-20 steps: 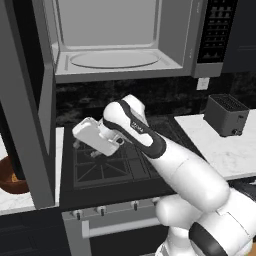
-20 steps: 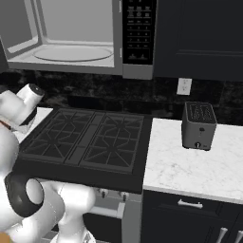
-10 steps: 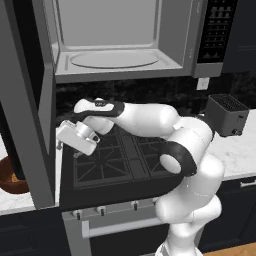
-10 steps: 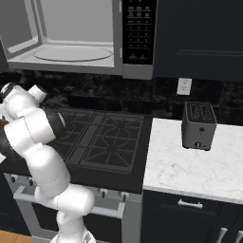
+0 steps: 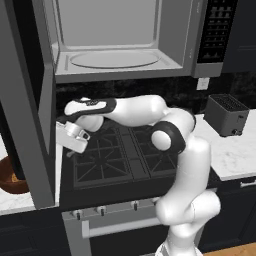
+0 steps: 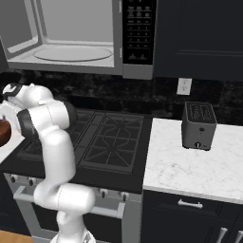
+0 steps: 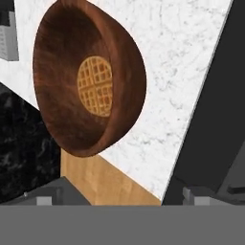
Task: Open the microwave, place the bowl with waffle inside the microwave, then close the microwave door and turn it on.
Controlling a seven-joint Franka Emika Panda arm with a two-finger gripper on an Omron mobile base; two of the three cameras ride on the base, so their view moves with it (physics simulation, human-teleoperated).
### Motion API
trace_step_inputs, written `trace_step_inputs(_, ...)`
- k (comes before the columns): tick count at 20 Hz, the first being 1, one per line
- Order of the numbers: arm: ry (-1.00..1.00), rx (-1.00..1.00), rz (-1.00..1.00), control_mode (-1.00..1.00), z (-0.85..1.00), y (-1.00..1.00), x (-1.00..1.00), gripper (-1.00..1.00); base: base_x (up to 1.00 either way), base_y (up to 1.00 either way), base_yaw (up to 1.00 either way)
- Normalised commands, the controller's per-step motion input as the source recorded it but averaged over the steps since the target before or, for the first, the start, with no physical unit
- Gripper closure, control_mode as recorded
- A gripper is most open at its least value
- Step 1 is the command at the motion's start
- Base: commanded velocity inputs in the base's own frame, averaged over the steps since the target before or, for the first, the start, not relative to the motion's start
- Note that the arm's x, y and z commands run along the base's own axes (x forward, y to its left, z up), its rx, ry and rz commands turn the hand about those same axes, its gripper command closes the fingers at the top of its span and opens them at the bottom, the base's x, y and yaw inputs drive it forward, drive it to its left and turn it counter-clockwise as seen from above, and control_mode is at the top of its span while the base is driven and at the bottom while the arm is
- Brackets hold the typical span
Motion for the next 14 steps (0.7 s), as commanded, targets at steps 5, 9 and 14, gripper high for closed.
trace_step_inputs(5, -0.04, -0.07, 0.01, -1.0, -0.35, 0.56, 0.27, -1.0, 0.0, 0.0, 0.0)
trace_step_inputs(9, -0.2, -0.06, 0.0, -1.0, -0.09, 0.31, 0.11, -1.0, 0.0, 0.0, 0.0)
trace_step_inputs(14, -0.05, -0.08, -0.01, -1.0, -0.02, 0.28, 0.04, -1.0, 0.0, 0.0, 0.0)
